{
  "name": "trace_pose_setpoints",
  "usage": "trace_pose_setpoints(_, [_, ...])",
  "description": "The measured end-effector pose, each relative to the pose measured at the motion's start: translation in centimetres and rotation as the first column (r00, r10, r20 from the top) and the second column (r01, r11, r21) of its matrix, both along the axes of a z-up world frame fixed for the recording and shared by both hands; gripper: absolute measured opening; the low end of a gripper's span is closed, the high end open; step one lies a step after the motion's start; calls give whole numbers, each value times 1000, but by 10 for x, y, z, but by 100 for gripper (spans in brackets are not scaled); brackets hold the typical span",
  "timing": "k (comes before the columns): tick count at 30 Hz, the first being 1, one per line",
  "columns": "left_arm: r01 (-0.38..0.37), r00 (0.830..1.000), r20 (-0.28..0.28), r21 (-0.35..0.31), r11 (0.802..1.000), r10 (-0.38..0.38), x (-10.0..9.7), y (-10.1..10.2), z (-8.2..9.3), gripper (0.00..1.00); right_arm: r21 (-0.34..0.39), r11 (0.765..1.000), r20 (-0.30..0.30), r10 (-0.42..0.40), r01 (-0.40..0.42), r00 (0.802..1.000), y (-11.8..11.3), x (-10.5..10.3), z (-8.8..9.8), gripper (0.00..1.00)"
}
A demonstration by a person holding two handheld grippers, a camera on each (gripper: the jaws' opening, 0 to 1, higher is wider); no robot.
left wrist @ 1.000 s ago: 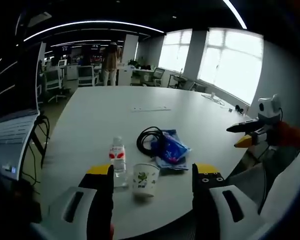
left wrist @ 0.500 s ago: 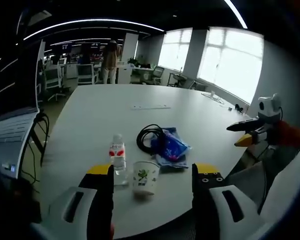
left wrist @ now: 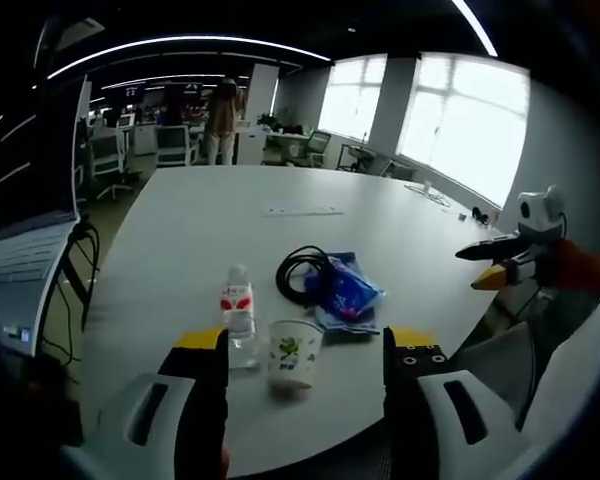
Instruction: Arrange the tabletop items into an orderly group along one side of the table until the central work area is clear of visible clutter.
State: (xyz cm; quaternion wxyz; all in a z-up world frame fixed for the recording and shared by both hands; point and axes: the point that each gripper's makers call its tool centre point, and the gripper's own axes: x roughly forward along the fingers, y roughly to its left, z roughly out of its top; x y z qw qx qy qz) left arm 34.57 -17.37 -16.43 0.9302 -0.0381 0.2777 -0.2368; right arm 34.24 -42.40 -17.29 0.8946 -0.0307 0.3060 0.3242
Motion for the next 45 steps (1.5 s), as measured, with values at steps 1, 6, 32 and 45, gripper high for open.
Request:
trace_pose_setpoints(1, [0, 1000, -1, 0, 1000, 0, 0, 0, 0, 63, -1, 1000, -2, 0, 0, 1000, 0, 0, -1, 65])
trace_pose_setpoints(6, [4, 1000, -7, -2, 1000, -4, 2, 0, -2, 63, -4, 1000, -8, 0, 0, 1000, -1, -2, -3, 65])
trace_pose_setpoints(32, [32, 999, -14, 25, 999, -32, 43, 3, -12, 64, -11, 1000, -23, -24, 24, 999, -12, -3, -5, 65])
trace_pose_setpoints(45, [77, 997, -35, 57, 995, -75, 64, 2, -30, 62, -23, 999, -35, -31, 31, 999, -15, -9, -9, 66])
